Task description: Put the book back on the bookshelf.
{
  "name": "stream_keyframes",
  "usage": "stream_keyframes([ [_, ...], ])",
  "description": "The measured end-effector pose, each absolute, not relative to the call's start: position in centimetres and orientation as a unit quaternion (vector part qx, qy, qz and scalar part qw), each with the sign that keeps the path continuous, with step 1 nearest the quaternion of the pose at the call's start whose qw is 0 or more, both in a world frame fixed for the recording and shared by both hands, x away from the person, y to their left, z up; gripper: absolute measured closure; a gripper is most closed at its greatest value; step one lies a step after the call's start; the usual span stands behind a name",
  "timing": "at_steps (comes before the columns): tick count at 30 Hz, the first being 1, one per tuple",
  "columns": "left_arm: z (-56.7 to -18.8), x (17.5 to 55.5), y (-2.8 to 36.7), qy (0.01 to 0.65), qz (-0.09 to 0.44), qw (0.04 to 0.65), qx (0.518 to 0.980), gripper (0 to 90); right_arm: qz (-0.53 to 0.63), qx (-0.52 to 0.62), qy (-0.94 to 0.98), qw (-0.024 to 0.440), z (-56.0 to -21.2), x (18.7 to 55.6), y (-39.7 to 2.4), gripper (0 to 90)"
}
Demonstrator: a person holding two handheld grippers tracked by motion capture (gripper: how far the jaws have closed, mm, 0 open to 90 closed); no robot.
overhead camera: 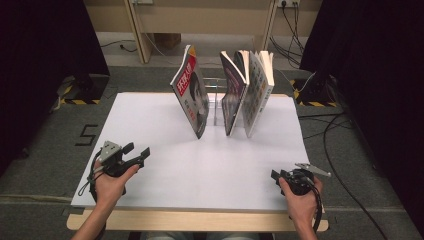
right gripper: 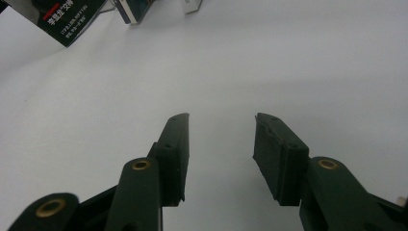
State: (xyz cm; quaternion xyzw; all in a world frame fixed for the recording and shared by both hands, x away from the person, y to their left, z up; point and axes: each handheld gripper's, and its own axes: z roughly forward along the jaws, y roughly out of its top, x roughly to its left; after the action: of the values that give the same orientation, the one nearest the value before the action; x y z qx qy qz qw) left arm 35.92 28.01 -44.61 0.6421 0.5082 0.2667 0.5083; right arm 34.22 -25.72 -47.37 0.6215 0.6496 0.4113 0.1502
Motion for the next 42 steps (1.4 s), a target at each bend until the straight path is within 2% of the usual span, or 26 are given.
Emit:
stream_keyframes([
  [28,-48.8,33.4,31.7,0.54,0.268,0.48,0.638,29.9,0.408,0.621,0.652,0.153,-47.5,34.2,-25.6,57.4],
  [42,-49.5,32.7,32.2,0.541,0.277,0.497,0.619,30.0,0.406,0.619,0.654,0.154,-47.5,34.3,-25.6,57.4],
])
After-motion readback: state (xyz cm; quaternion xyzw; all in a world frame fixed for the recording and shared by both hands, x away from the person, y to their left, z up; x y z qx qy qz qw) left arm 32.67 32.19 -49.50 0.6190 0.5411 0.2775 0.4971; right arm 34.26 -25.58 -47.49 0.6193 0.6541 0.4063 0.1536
